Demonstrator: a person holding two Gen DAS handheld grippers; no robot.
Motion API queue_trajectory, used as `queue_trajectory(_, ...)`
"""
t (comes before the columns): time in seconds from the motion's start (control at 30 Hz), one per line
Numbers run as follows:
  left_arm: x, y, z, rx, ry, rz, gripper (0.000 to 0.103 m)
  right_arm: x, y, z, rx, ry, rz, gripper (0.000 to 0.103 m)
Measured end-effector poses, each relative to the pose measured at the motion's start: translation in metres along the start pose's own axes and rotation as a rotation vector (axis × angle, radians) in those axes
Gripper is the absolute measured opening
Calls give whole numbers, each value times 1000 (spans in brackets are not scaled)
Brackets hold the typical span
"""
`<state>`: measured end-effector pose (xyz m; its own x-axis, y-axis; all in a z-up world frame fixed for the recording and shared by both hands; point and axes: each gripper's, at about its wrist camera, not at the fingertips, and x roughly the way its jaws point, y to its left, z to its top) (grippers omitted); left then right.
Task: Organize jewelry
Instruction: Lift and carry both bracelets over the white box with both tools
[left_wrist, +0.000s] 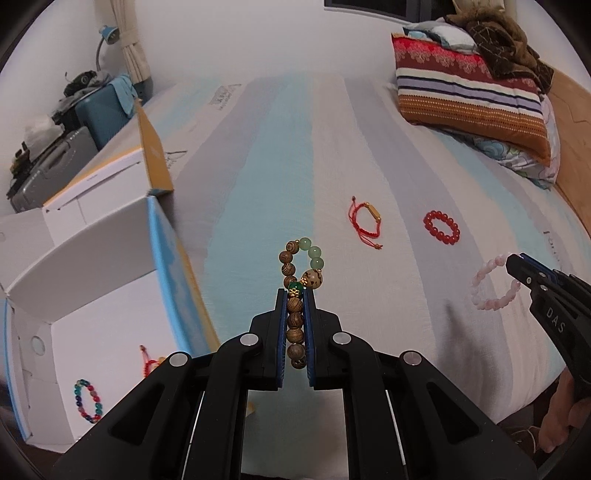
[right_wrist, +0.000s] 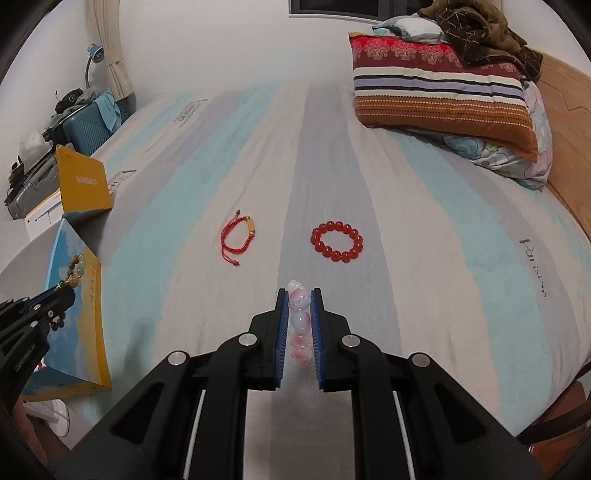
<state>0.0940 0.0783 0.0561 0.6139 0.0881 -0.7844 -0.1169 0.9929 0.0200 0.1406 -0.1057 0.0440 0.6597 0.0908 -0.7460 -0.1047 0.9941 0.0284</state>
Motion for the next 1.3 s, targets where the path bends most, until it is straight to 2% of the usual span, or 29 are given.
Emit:
queue_trajectory(0.43, -48, 56, 6, -69, -49, 56, 8, -36, 49, 25, -41, -38, 60, 11)
queue_trajectory(0.77, -73, 110, -5, -138, -62, 104, 8, -63, 115, 34, -123, -66, 116, 11)
queue_trajectory(1.3, -92, 200, -37, -255, -44, 186, 8, -82, 224, 30, -248, -85, 218, 11)
